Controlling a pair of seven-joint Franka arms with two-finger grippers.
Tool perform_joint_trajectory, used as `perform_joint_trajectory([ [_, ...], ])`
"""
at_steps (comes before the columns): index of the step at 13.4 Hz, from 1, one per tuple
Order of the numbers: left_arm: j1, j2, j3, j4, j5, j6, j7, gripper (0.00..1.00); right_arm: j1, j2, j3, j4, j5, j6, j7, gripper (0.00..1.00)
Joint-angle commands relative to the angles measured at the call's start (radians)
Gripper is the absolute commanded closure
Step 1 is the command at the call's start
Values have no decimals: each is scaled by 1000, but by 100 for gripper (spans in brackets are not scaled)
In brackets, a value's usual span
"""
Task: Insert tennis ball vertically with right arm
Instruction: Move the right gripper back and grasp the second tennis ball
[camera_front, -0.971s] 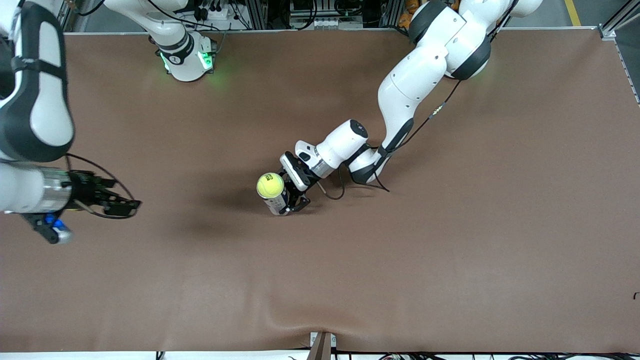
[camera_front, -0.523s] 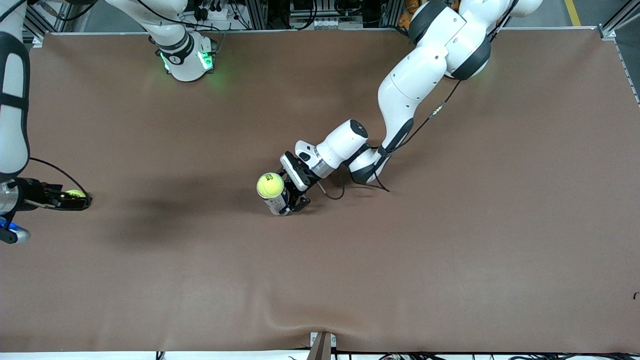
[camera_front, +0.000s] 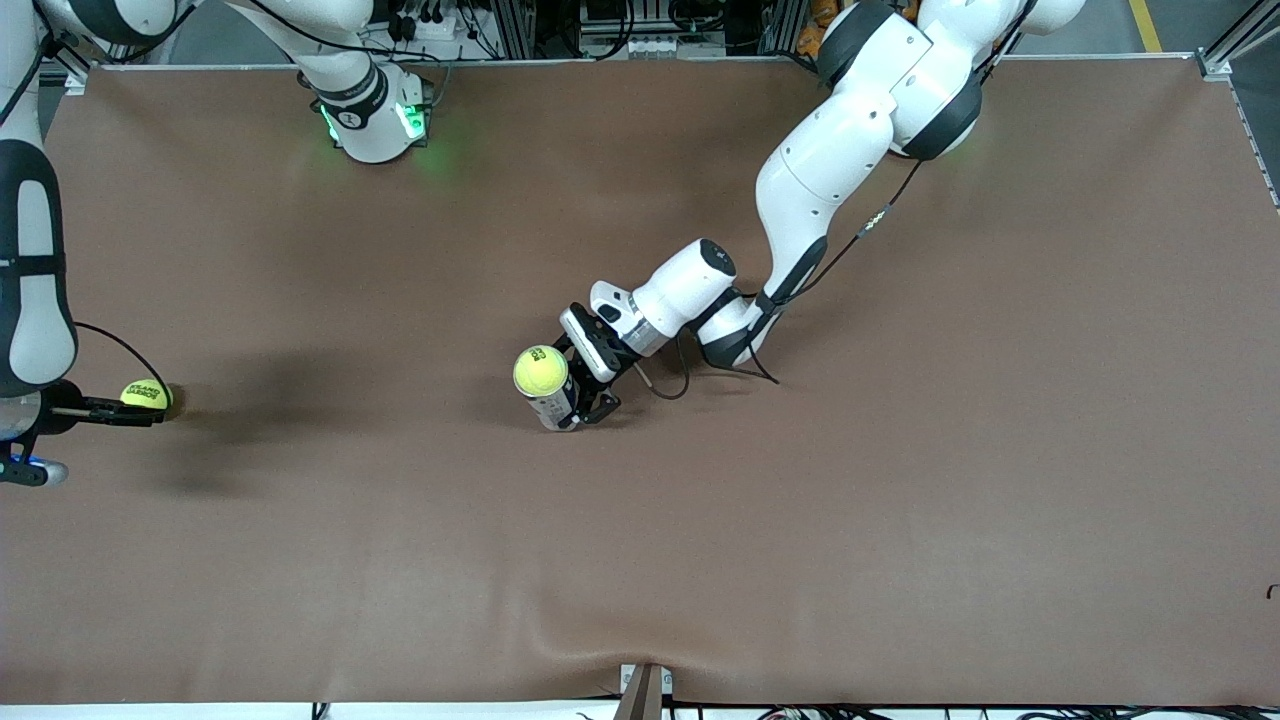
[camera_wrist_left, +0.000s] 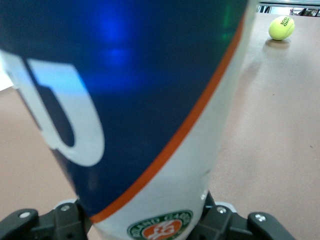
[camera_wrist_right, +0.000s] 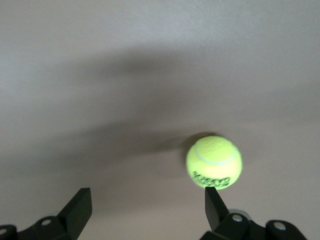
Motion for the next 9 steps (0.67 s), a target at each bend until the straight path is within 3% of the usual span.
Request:
perform_joint_trajectory([
  [1,-14,13,8,8,-22,11,4,20,-74,27,23,-23,-23,61,-120,0],
  [9,-12,11,8,8,-23,13,3,20,-91,31,22,-108,-44,173,-304,0],
])
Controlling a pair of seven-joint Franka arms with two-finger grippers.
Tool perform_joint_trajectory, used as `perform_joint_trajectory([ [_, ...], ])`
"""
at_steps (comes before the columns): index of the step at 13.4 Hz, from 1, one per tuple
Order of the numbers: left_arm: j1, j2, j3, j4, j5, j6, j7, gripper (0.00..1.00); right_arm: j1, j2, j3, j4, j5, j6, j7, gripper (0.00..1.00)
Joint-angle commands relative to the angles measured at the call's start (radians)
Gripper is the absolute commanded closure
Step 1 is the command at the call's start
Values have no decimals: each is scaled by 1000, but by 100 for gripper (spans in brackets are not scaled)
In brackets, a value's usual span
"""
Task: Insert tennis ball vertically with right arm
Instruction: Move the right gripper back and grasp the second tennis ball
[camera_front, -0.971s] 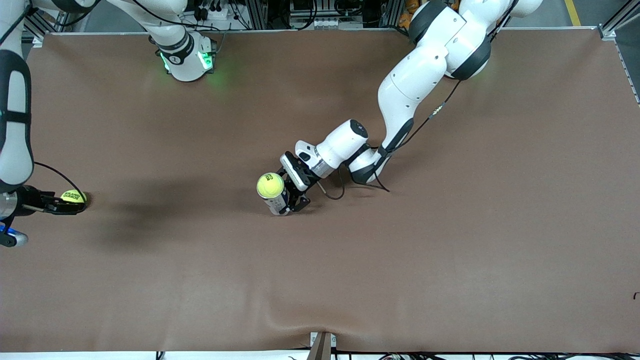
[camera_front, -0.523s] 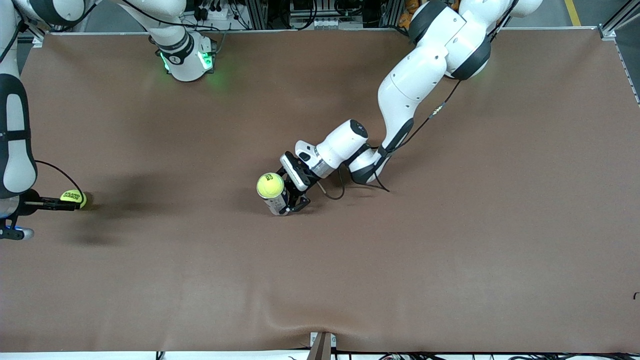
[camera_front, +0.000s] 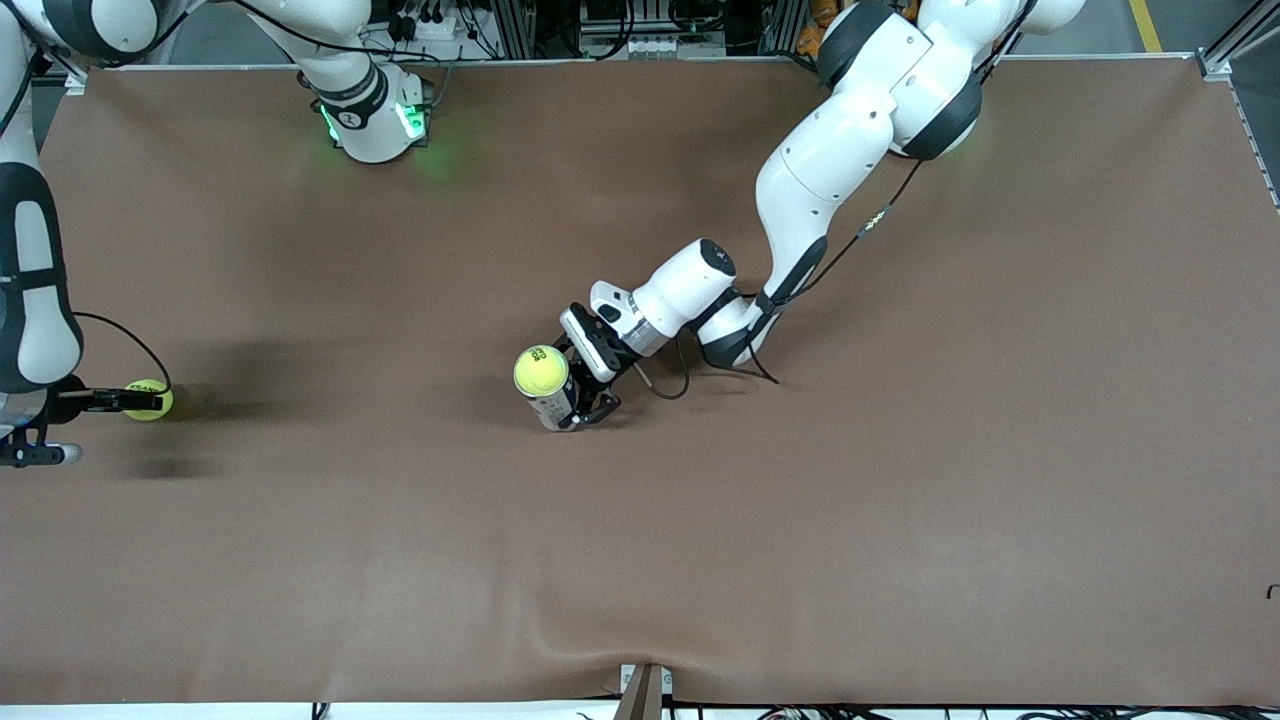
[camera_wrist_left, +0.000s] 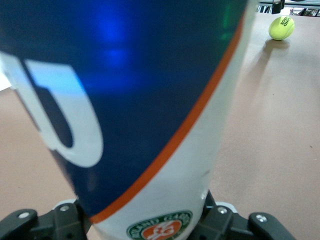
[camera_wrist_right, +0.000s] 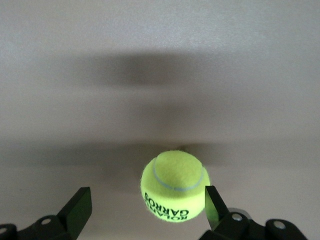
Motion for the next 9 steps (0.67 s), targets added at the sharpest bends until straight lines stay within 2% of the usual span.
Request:
perform_joint_trajectory([
  [1,-12,13,8,8,-23,13,4,20,-32,-10,19,-31,-43,35,-92,0],
  [4,-12,11,8,8,-23,13,3,20,-43,-1,19,-40,-45,36,-104,0],
  [9,-11,11,8,8,-23,13,3,20,-52,-1,19,-92,-60,119,-138,0],
])
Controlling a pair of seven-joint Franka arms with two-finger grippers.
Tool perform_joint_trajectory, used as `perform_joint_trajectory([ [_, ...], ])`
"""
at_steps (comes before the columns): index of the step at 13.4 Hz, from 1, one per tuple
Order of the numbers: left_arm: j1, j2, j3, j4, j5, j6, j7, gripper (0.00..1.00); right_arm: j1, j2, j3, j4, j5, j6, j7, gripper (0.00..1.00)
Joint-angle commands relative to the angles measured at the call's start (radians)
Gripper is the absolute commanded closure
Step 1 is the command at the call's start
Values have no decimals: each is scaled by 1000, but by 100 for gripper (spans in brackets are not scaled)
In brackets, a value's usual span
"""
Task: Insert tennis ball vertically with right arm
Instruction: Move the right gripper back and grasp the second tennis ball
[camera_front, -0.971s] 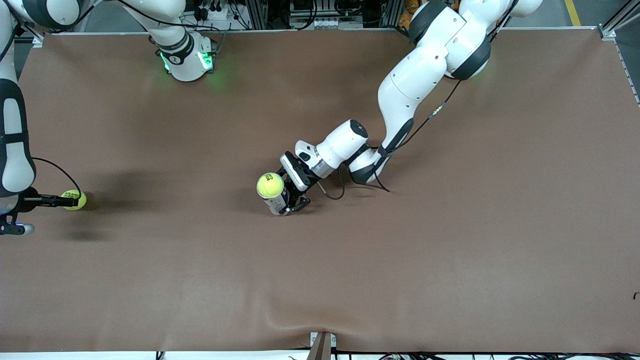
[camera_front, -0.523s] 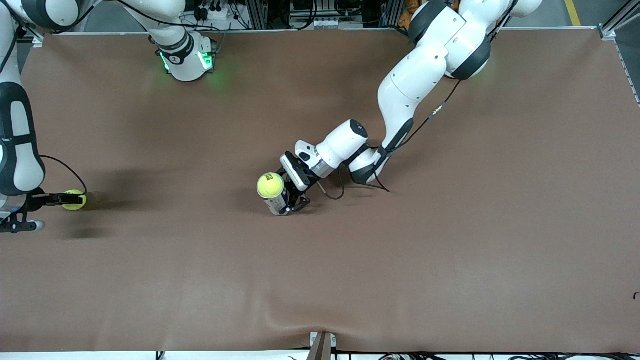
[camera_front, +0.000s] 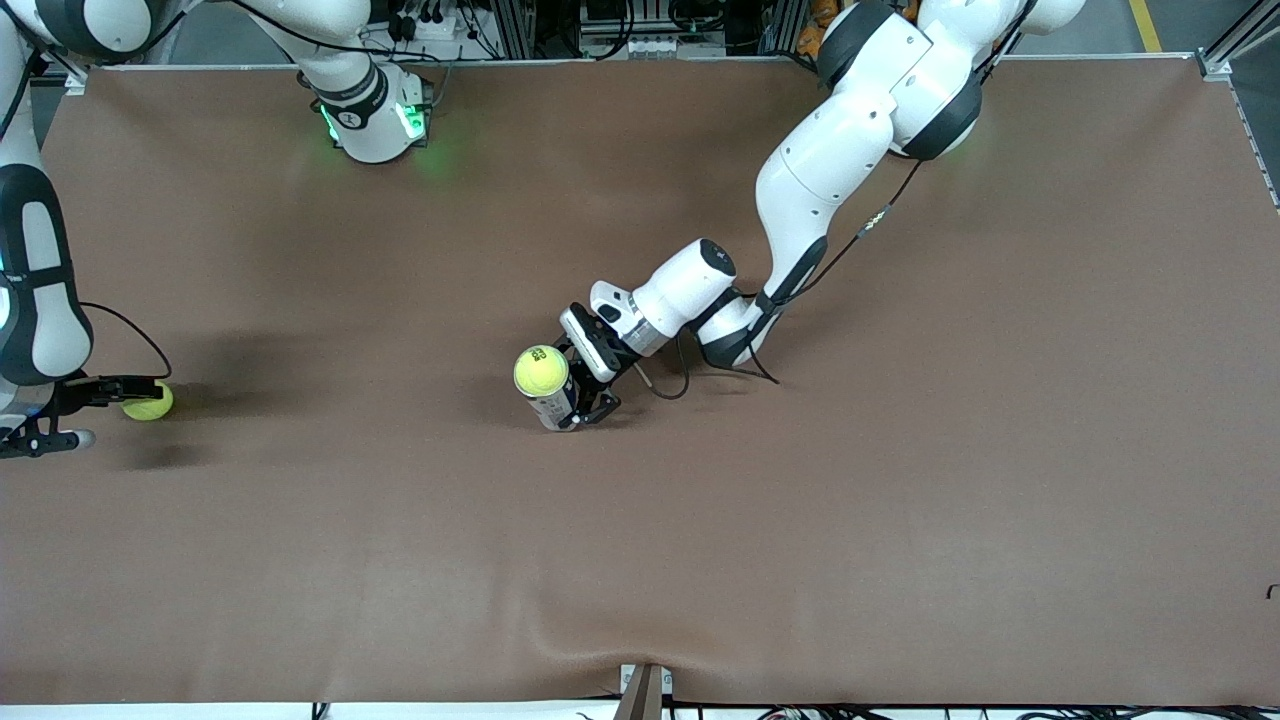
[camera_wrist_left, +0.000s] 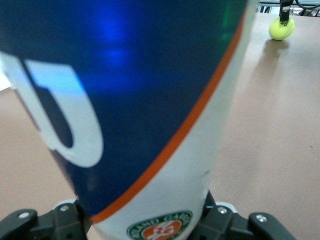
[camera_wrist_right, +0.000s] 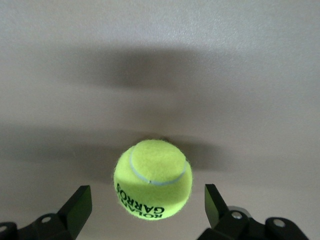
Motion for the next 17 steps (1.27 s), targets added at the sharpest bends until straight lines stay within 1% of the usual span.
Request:
perform_joint_trajectory([
  [1,-11,11,8,8,-23,13,3,20,-23,-3,20,-51,-28,79,-30,0],
  [3,-11,11,8,8,-23,13,1,20,-27,-3,20,-60,-39,90,-31,0],
  [4,-11,11,8,8,-23,13,1,20,-32,-3,20,-65,-39,96,-42,13],
  [5,-11,11,8,8,-23,13,1,20,-33,-3,22,-71,-39,107,-64,33],
  [6,-11,11,8,8,-23,13,1,20,-33,-3,22,-73,-39,109,-79,62],
  [7,-11,11,8,8,-23,13,1,20,-32,-6,22,-71,-39,100,-73,86],
  [8,-11,11,8,8,-23,13,1,20,-27,-9,22,-65,-36,83,-64,100],
  [10,-11,11,8,8,-23,13,1,20,-23,-12,25,-25,-19,11,-58,100],
  [11,-11,11,8,8,-25,13,1,20,-19,-14,28,-10,-13,-24,-24,100],
  [13,-9,10,8,8,-25,13,0,20,2,-23,40,-2,4,-72,66,100],
  [15,-9,11,8,8,-23,13,0,20,45,-65,42,13,24,-158,175,100],
  [17,-9,10,8,8,-25,13,-2,20,101,-104,45,36,77,-256,298,100],
])
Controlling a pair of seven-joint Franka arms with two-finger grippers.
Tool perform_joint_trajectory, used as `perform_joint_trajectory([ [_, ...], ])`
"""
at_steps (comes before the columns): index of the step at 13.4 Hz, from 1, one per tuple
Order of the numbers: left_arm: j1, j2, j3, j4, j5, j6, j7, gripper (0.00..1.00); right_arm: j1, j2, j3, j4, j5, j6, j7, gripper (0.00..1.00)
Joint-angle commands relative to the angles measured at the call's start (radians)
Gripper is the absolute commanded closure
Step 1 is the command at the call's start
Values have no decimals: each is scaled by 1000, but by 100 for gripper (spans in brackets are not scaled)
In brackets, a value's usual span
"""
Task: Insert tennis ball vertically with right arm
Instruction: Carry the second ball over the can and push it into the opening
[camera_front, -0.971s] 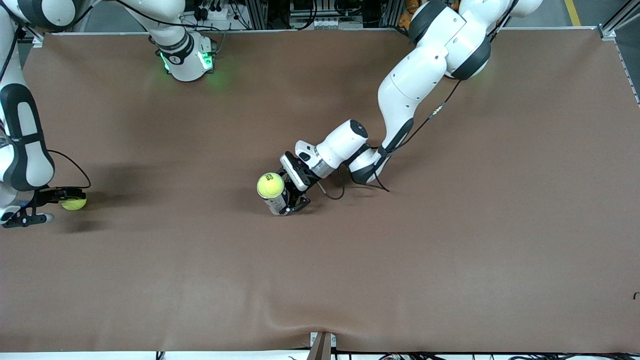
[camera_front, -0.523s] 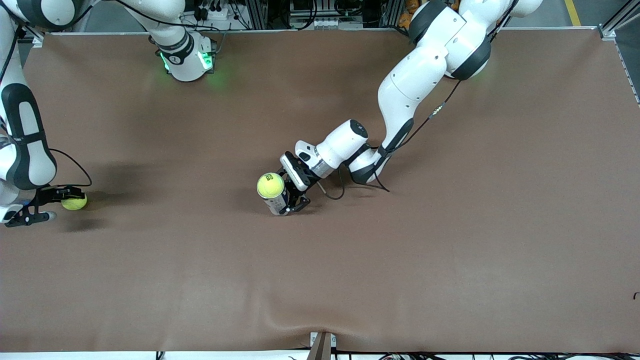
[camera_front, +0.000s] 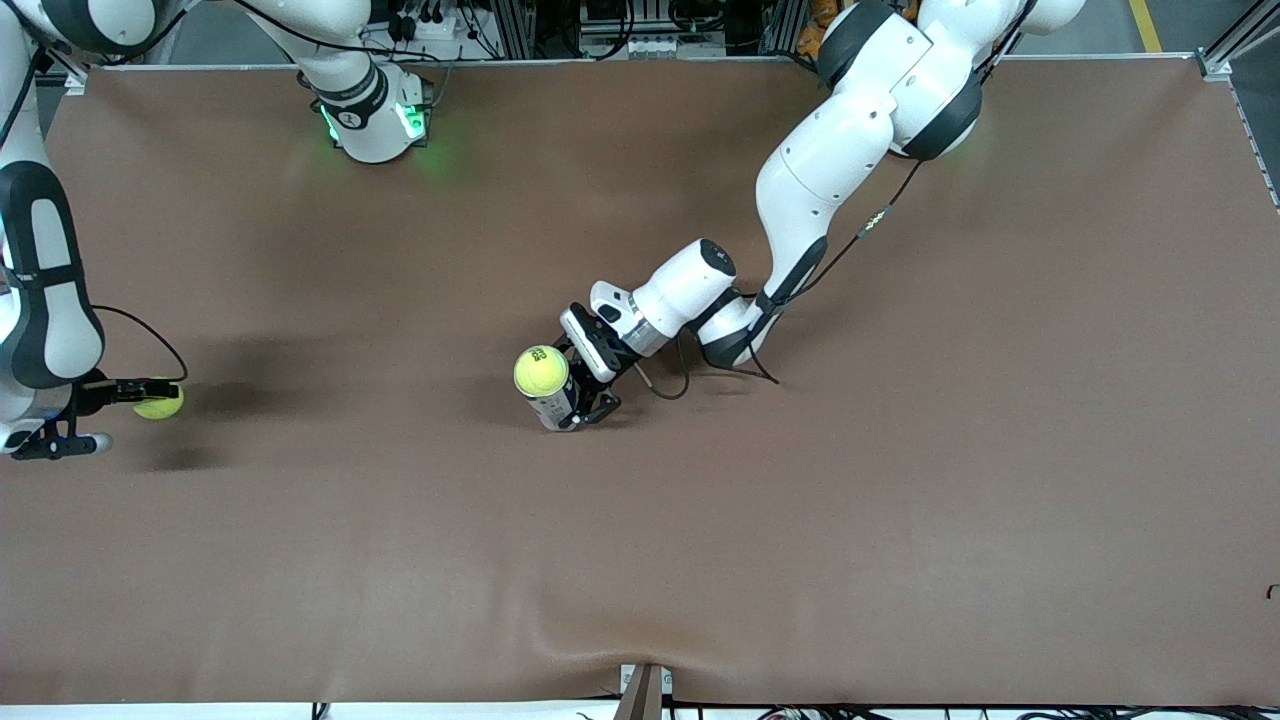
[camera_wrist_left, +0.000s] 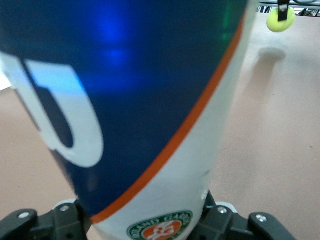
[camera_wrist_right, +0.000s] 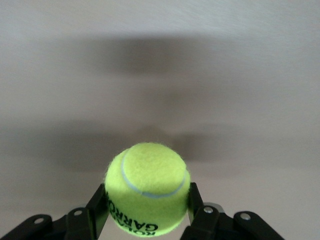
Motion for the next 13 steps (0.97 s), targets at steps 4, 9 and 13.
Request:
perform_joint_trajectory([
  [4,-8,10,8,10,-25,13,-2,20,197,-135,1,66,212,-279,452,100],
  [9,-8,10,8,10,-25,13,-2,20,385,-233,1,69,323,-321,868,100],
  [13,-6,10,6,10,-25,13,-4,19,569,-251,2,118,367,-308,1225,100],
])
